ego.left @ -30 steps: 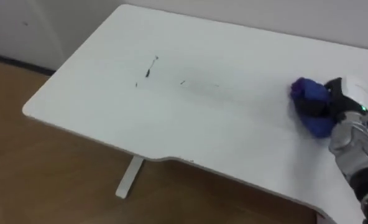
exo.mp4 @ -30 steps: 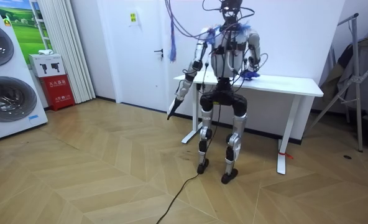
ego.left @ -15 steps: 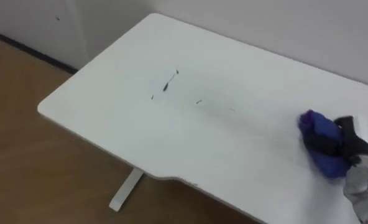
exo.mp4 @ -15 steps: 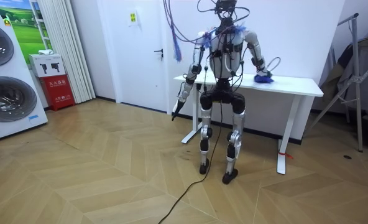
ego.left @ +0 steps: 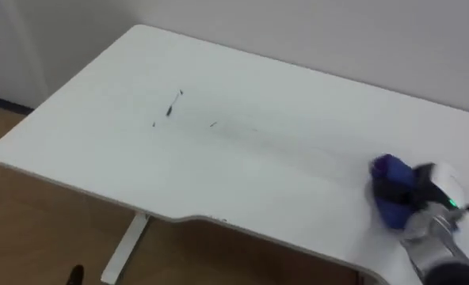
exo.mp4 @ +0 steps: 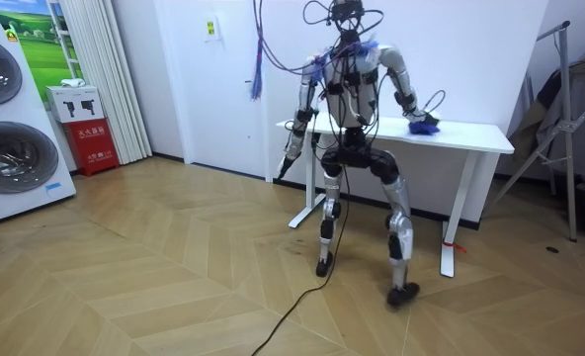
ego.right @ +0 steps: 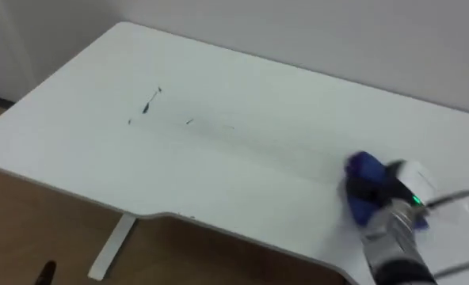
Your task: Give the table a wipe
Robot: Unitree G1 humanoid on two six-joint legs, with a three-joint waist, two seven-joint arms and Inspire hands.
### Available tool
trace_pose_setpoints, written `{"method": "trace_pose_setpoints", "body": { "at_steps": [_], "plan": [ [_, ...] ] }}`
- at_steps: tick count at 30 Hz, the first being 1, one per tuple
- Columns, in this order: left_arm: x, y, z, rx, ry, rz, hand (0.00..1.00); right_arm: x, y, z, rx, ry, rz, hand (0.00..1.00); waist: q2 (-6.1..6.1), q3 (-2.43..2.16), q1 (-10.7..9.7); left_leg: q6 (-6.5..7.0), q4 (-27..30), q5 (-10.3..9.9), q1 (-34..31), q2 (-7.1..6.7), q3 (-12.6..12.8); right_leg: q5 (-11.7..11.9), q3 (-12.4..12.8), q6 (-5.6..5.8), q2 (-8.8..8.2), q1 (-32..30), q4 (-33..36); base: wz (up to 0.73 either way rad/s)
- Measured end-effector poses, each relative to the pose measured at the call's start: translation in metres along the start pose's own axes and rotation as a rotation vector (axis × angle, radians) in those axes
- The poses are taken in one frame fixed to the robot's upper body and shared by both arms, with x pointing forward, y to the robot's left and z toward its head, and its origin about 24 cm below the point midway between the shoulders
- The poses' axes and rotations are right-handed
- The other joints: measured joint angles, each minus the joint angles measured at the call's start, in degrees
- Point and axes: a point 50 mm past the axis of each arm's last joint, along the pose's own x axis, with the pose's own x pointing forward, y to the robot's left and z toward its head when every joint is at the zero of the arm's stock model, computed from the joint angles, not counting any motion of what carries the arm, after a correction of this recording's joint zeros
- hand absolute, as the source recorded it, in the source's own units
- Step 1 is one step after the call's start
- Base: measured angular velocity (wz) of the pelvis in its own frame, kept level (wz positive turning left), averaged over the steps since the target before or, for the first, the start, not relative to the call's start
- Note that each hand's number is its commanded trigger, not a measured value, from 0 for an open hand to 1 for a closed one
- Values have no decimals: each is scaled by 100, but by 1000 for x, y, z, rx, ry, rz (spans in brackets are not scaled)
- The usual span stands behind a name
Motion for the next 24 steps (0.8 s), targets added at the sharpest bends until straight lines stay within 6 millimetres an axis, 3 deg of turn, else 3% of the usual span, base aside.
{"method": "trace_pose_setpoints", "body": {
  "at_steps": [1,2,3,4,5,6,7,8,10,11,13,15,18,19,20,21,23,24],
  "plan": [
    [0,1,0,-2,2,3,0,3,-4,7,-5,-32,-5,100,-19,-8,16,-94,-50,83,-55,66,-62,46,29,-6,84,-8,-137,42],
    [-1,4,-7,0,19,10,0,6,-8,13,-23,-62,-14,100,-69,-28,15,-315,-155,203,-111,211,-208,92,12,33,309,-71,-185,51],
    [-4,3,-17,10,46,4,0,6,-11,8,-49,-64,-19,100,4,-41,18,-556,-273,328,-63,399,-306,-246,-76,370,489,-75,112,51],
    [-6,3,-22,11,58,-1,0,4,-11,0,-64,-53,-17,100,41,-36,-13,-649,-403,445,-27,521,-313,-427,-127,330,622,-90,276,72],
    [-11,1,-37,23,96,-21,0,-2,-12,-24,-105,-6,-10,100,18,-31,-186,-500,-640,753,-29,648,-254,-683,-367,166,723,-90,493,82],
    [-21,-4,-60,21,156,-44,0,-13,-14,-49,-73,39,-38,100,-26,-53,-340,-314,-690,966,-14,656,-26,-853,-503,105,738,-48,580,79],
    [-27,-8,-72,16,191,-56,0,-19,-13,-62,-69,69,-47,100,-28,-43,-421,-292,-634,982,17,635,85,-883,-569,69,752,17,569,52],
    [-38,-12,-93,10,257,-69,0,-29,-16,-84,-50,130,-71,100,-46,-35,-644,-267,-491,959,78,514,327,-902,-713,39,759,182,492,40],
    [-46,-11,-109,1,307,-73,0,-45,-21,-113,-37,208,-100,100,-8,-38,-893,-155,-240,766,138,272,505,-908,-886,21,818,447,218,48],
    [-47,-10,-111,-10,315,-69,0,-51,-27,-125,-43,236,-116,100,-17,-36,-988,-86,-136,602,175,134,512,-914,-970,3,870,578,112,39],
    [-43,-7,-105,-25,300,-56,0,-57,-30,-135,-55,264,-118,100,92,-67,-1054,-47,-76,421,298,13,478,-911,-954,-1,941,705,11,2],
    [-37,-7,-94,-36,266,-49,0,-52,-29,-129,-53,260,-118,100,164,-74,-916,-40,-239,392,509,-26,483,-904,-737,-1,927,678,40,-51],
    [-30,-10,-76,-56,216,-50,0,-31,-23,-93,-62,209,-80,100,265,-73,-518,-118,-827,360,969,-62,784,-723,-4,17,919,335,52,-105],
    [-29,-11,-73,-60,207,-51,0,-26,-22,-81,-78,175,-66,100,246,-80,-472,-149,-941,374,1007,-76,830,-681,102,17,920,235,60,-89],
    [-27,-15,-65,-71,191,-50,0,-20,-16,-55,-105,86,-37,100,267,-119,-453,-193,-1138,402,1019,-125,828,-590,224,28,924,82,34,-58],
    [-23,-17,-54,-80,170,-44,0,-14,-12,-32,-107,15,-21,100,212,-79,-395,-177,-1238,433,1005,-173,831,-521,322,39,908,-52,24,-41],
    [-18,-18,-39,-97,131,-43,0,-13,2,-3,-91,-65,11,100,115,-58,-382,-150,-1267,450,930,-208,821,-437,329,60,898,-99,-74,-9],
    [-17,-18,-34,-103,119,-44,0,-13,4,1,-82,-82,19,100,87,-50,-355,-142,-1272,455,914,-228,813,-415,323,74,885,-99,-97,18]
  ]
}}
